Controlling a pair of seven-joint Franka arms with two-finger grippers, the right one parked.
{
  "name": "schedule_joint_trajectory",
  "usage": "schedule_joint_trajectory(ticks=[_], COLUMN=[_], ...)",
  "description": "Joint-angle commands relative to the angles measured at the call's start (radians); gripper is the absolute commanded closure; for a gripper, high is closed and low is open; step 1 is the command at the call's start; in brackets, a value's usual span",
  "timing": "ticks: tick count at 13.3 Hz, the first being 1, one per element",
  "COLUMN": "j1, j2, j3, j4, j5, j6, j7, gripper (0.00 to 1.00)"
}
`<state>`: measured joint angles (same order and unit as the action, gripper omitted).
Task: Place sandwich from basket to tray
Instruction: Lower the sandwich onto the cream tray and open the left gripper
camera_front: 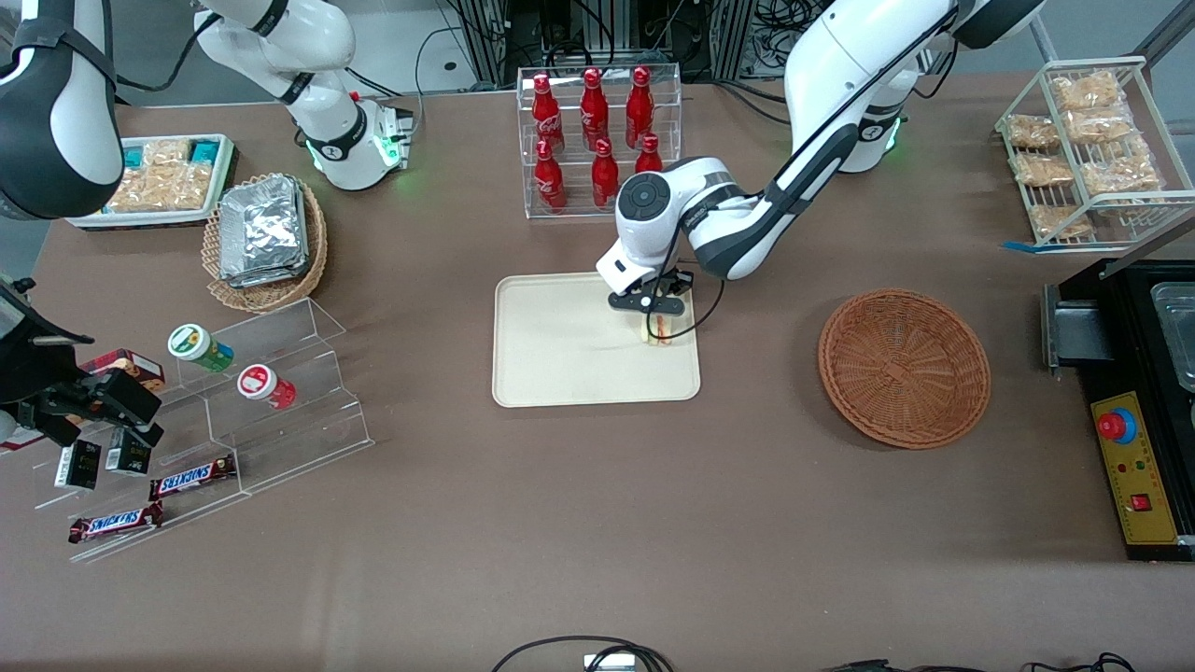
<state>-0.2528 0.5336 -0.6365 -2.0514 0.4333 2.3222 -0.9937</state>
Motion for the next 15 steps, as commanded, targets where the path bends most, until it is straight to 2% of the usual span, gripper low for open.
schedule_joint_trajectory(ticks=[1,2,5,7,10,15], j1=[-0.017,-0.014,-0.008,-0.003,0.064,0.245], j2=[0.008,0.005,-0.007,-0.007,-0.033,-0.138], j3=[0.009,0.009,0.011,0.014,0.011,0.009], j4=[0.025,0.03,0.066,0.132,0.21,0.227], j5=[0.022,0.022,0.019,0.018,0.007,0.004], j6=[-0.009,-0.012,-0.047,-0.13,-0.237,-0.305], j7=[-0.022,-0.023,-0.042,-0.085,-0.102,-0.097], gripper=[0.08,0.01,0.0,0.0,0.0,0.0])
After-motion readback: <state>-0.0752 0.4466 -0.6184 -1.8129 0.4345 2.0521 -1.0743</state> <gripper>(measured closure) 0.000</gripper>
